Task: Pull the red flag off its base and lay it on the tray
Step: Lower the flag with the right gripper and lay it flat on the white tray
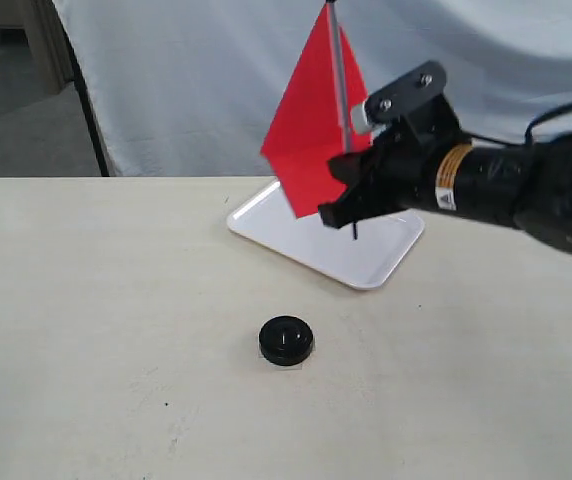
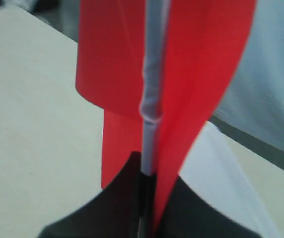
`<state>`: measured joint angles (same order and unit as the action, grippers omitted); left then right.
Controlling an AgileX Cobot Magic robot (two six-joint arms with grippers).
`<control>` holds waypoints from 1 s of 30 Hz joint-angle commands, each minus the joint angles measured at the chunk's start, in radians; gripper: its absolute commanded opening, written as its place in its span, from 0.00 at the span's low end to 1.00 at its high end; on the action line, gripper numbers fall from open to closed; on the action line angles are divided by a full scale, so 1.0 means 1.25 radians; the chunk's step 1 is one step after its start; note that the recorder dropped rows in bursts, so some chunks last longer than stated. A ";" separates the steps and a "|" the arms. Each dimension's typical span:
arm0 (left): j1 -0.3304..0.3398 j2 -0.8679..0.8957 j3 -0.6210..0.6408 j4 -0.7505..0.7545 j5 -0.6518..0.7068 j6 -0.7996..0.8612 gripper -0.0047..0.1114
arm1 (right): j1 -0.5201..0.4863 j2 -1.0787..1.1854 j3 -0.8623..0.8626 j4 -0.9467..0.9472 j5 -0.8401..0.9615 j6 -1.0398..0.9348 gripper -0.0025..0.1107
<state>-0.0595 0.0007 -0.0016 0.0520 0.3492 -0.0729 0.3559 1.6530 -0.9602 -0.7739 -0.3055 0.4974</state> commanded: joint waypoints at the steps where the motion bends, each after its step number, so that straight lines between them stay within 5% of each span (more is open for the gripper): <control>1: -0.002 -0.001 0.001 -0.004 -0.005 -0.002 0.05 | 0.008 0.021 -0.151 0.021 0.336 0.007 0.02; 13: -0.002 -0.001 0.001 -0.004 -0.005 -0.002 0.05 | 0.089 0.373 -0.571 0.046 0.899 -0.261 0.02; 22: -0.002 -0.001 0.001 -0.004 -0.005 -0.002 0.05 | 0.111 0.602 -0.853 0.111 1.058 -0.341 0.02; 30: -0.002 -0.001 0.001 -0.004 -0.005 -0.002 0.05 | 0.111 0.665 -0.904 0.116 1.059 -0.333 0.06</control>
<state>-0.0595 0.0007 -0.0016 0.0520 0.3492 -0.0729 0.4951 2.4783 -2.0794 -0.6327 1.0156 0.0781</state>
